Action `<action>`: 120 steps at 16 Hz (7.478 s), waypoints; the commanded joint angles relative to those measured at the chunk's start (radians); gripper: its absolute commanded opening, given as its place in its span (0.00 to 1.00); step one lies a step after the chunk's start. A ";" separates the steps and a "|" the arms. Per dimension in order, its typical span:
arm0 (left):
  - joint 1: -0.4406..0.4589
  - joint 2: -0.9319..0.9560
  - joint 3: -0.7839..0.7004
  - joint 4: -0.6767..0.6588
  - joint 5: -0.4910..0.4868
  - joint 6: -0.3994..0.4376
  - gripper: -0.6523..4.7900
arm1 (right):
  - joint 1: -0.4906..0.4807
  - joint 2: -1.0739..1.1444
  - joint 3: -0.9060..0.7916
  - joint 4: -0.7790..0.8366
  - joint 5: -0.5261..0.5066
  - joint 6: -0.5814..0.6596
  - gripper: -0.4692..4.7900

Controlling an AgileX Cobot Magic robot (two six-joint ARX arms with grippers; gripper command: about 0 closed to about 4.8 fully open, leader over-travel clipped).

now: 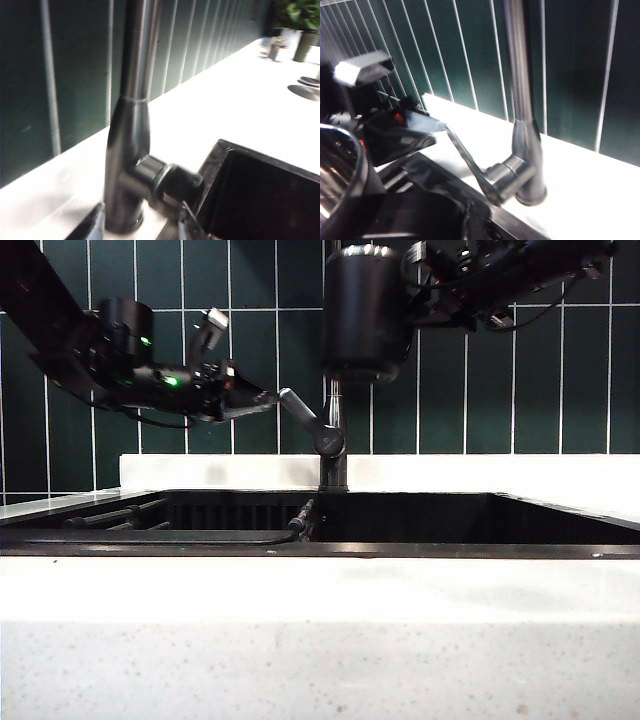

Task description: Pick up the mug next to the sink, go to the faucet to get some water, pour the water into the sink, and finally put the mug back to its place.

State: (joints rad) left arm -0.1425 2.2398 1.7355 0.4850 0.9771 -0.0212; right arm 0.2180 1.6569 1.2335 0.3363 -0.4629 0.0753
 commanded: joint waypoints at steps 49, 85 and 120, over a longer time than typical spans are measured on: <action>-0.054 0.008 0.070 -0.044 -0.290 0.082 0.46 | 0.080 0.021 0.068 -0.018 0.017 -0.055 0.09; -0.118 -0.569 0.068 -1.211 -0.600 0.250 0.46 | 0.123 -0.054 0.152 -0.317 0.526 -1.831 0.16; -0.176 -0.761 -0.331 -0.876 -0.846 0.155 0.39 | -0.373 -0.048 -0.252 0.058 0.447 -0.212 0.09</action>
State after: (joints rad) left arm -0.3183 1.5051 1.4475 -0.4778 0.1383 0.1513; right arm -0.1562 1.6154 0.9867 0.3195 0.0010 -0.1501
